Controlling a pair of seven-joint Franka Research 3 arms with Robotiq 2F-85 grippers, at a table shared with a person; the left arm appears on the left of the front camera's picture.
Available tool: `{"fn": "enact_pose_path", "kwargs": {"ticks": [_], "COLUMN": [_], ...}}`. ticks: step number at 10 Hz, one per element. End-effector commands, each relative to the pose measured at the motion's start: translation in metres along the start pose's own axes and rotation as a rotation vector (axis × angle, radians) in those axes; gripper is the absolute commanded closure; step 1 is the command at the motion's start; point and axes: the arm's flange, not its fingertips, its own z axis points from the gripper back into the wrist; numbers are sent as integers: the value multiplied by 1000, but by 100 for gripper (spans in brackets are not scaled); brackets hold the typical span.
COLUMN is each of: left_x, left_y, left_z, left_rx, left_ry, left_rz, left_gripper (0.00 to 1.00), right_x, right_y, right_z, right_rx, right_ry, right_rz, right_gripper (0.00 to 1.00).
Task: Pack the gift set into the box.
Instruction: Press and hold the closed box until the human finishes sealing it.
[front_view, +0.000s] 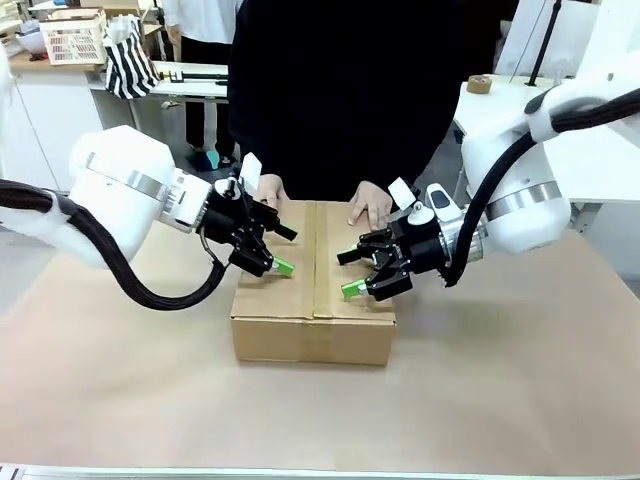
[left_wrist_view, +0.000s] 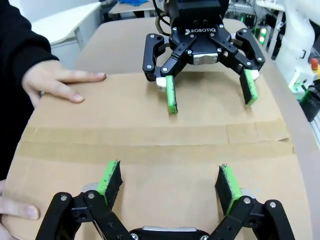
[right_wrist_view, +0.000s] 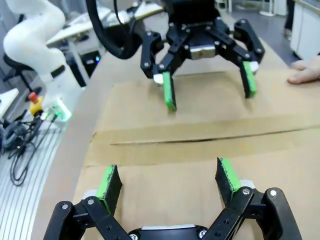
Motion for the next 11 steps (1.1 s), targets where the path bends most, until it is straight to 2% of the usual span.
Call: {"fn": "enact_pose_path", "kwargs": {"ticks": [1,4,7,9,10,11], "left_x": [-13,-24,-32,-40,-42,-22], "left_y": [-6,-15,-21,-23,-22,-11], "left_z": [-4,-3,-1,5,8,2], "left_rx": [15,22,-7,-20,7,-3], "left_ry": [9,-11,-13,-23,2,-45], "left_rz": [15,55,87,109,148,92], "left_gripper": [0,0,0,0,0,0], "right_x": [0,-8,-18,-21,0,0], "right_y": [-7,-9,-13,-14,-18,-18], "right_z": [-11,-11,8,12,10,10], "right_rx": [6,-48,-161,-129,-100,-100], "right_ry": [-4,100,81,57,56,56], "right_rz": [31,48,62,43,26,26], "right_gripper": [0,0,0,0,0,0]}}
